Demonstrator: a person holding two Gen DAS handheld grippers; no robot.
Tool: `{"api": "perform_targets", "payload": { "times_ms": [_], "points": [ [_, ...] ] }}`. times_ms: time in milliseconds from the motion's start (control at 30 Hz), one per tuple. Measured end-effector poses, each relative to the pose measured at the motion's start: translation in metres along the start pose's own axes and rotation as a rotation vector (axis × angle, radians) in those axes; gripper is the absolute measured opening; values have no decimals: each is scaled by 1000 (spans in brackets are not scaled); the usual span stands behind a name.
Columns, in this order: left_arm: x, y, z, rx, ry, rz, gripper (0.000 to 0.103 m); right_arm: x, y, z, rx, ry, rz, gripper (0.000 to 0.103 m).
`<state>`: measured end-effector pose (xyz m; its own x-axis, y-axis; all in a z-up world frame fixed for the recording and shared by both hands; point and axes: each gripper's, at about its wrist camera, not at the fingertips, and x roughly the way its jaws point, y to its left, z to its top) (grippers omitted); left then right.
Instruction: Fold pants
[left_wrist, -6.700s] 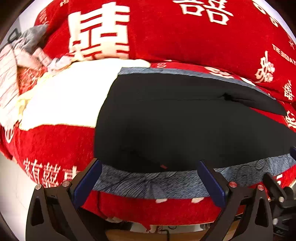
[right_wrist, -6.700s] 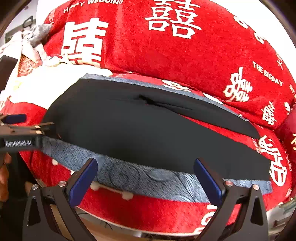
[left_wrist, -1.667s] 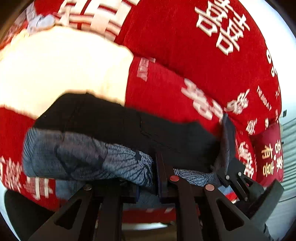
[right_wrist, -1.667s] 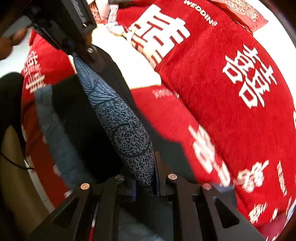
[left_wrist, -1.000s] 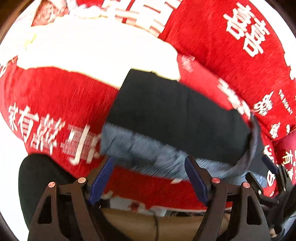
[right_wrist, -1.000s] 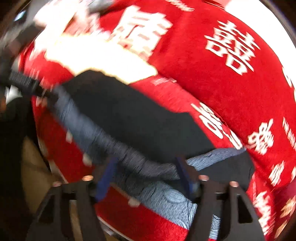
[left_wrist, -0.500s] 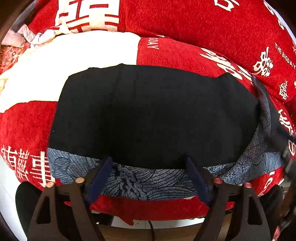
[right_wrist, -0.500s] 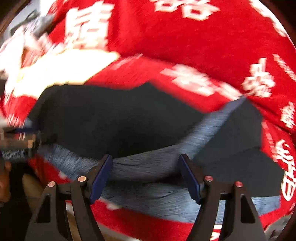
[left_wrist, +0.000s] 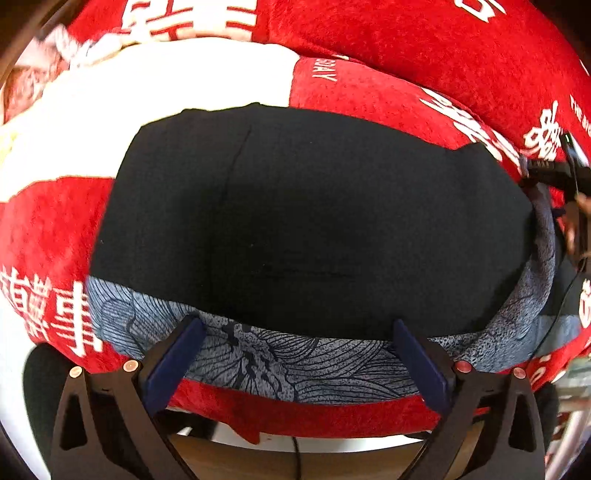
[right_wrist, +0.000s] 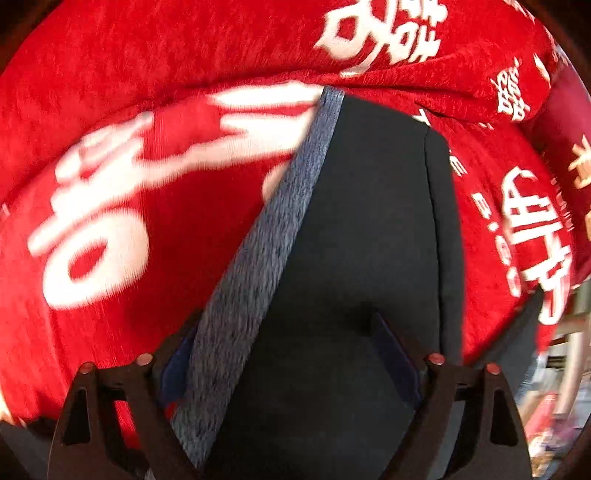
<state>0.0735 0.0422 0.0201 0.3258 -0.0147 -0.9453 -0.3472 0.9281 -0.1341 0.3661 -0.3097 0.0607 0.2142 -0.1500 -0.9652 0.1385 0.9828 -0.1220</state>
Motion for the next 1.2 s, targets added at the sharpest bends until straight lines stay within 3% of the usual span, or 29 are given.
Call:
{"api": "perform_targets", "payload": {
  "times_ms": [67,100,133,200,333,433,600,700,833,1000,1100,1167,1200],
  "points": [
    [0,-1,0,5,0,6,102,-9,-2,-5,-63,-13,23,54],
    [0,-2,1,6,-1,12,102,-15,-4,-8,-81,-11,35,27],
    [0,-2,1,7,0,16,102,-21,-10,-9,-80,-14,40,18],
    [-1,-5,3,15,1,20,102,-41,-35,-21,-23,-46,120,16],
    [-8,-9,1,37,-7,5,102,-89,-84,-67,54,-180,165,16],
    [-21,-9,-8,70,-24,0,102,-112,-143,-120,161,-270,183,16],
    [-25,-31,-11,129,-34,-13,102,-89,-199,-173,229,-308,245,18],
    [-21,-44,-11,163,-26,-11,102,-70,-212,-185,224,-322,312,26],
    [-16,-57,-13,198,-17,7,102,-63,-232,-188,244,-375,360,61],
    [-15,-60,-14,194,-7,29,102,-39,-284,-180,421,-404,497,73],
    [-13,-63,-14,192,-1,39,102,-6,-318,-177,563,-419,542,73],
    [-10,-68,-14,197,3,49,102,6,-332,-165,590,-402,565,38],
    [-10,-71,-14,202,2,53,102,4,-335,-160,571,-397,560,8]
  ]
}}
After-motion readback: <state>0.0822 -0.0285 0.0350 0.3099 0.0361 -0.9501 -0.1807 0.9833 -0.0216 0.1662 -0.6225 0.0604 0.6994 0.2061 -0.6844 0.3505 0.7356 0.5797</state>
